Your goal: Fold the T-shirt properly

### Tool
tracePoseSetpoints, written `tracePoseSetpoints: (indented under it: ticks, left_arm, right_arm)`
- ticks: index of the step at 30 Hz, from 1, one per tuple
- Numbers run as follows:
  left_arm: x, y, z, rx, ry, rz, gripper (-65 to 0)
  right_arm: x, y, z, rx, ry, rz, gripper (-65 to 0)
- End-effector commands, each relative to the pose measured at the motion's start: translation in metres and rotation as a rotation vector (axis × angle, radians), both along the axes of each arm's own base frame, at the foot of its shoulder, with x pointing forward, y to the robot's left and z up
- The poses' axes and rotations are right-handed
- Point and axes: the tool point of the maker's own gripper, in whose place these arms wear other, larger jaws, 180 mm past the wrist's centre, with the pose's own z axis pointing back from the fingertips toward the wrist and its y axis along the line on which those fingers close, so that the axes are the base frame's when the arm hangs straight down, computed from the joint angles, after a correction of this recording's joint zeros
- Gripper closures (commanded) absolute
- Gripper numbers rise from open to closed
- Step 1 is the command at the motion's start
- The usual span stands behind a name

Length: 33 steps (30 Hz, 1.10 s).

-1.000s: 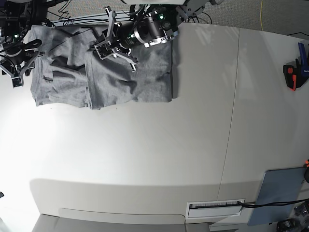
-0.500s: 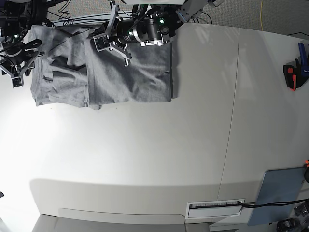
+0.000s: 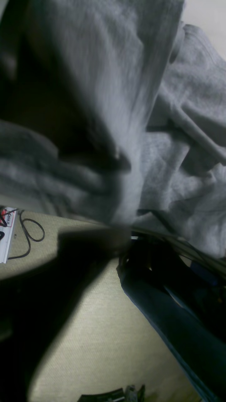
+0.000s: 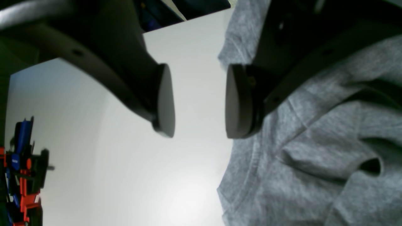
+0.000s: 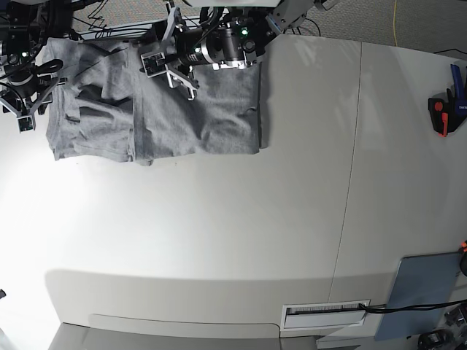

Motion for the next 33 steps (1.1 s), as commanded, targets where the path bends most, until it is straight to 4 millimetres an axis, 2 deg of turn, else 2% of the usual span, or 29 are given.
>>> tracePoseSetpoints:
  ticks: [1, 8, 10, 13, 17, 19, 22, 29, 33]
  left_arm:
    - [-0.006, -0.015, 0.024, -0.101, 0.024, -0.011, -37.7]
    - [0.0, -0.013, 0.02, -0.068, -0.021, -0.004, -37.8]
    - [0.012, -0.008, 0.015, -0.019, -0.075, 0.019, -37.8]
    - [0.044, 0.005, 0.012, 0.019, -0.106, 0.125, -37.8]
    - [0.088, 0.036, 0.011, 0.013, -0.085, 0.261, -37.8]
    - [0.102, 0.055, 0.01, -0.001, -0.059, 0.304, -37.8]
    - [0.119, 0.085, 0.006, -0.01, -0.022, 0.358, -37.8]
    - [0.15, 0.158, -0.009, 0.042, -0.013, 0.531, -37.8]
    - [0.156, 0.185, -0.013, 0.062, 0.002, 0.582, -37.8]
  right_arm:
    - [0.008, -0.005, 0.013, -0.028, -0.033, 0.011, -26.2]
    - [0.007, -0.005, 0.013, -0.028, -0.032, 0.01, -26.2]
    - [0.007, -0.005, 0.013, -0.028, -0.032, 0.01, -26.2]
    - [0.007, -0.001, 0.011, -0.02, -0.019, 0.032, -26.2]
    - [0.007, 0.002, 0.009, -0.013, -0.009, 0.052, -26.2]
    - [0.008, 0.006, 0.008, 0.009, -0.008, 0.063, -26.2]
    - [0.01, 0.01, 0.008, 0.023, -0.016, 0.086, -26.2]
    - [0.019, 0.002, 0.019, -0.048, -0.061, 0.091, -26.2]
    - [0.027, 0.008, 0.022, -0.025, -0.083, 0.115, -26.3]
